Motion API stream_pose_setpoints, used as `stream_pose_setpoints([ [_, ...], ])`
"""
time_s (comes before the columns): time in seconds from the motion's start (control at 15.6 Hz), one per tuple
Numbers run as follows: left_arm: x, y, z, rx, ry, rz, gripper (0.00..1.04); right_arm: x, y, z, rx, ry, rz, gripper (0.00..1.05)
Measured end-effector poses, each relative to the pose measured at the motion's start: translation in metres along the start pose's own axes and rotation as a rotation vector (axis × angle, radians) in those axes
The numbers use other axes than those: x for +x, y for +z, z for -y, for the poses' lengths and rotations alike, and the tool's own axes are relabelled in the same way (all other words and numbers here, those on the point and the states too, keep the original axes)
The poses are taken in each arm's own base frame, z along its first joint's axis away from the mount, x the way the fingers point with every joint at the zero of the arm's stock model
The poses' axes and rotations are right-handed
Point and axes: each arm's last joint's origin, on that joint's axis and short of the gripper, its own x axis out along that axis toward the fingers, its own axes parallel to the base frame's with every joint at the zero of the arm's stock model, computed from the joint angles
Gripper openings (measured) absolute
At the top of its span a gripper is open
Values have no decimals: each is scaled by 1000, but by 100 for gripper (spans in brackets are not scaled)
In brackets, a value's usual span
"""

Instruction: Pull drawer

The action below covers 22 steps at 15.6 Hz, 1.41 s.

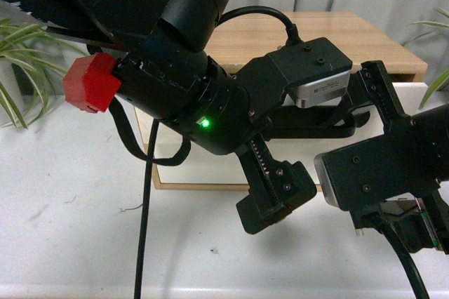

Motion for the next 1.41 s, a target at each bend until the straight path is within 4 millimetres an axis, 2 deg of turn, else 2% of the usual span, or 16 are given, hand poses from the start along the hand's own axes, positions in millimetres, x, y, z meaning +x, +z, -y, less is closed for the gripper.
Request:
stream_pose_setpoints([
  [0.45, -18, -14, 38, 11, -12, 41, 98, -22, 22, -34, -34, -6, -1, 98],
  [0.83, -30, -22, 71, 14, -38, 48, 98, -40, 50, -65, -43, -6, -8, 98],
  [1.09, -34, -22, 73, 3, -34, 51, 98, -42, 53, -65, -36, -19, -1, 98],
  [1.41, -47, -12, 67, -61, 8, 95, 98, -61, 52, -57, -36, -50, -3, 98],
])
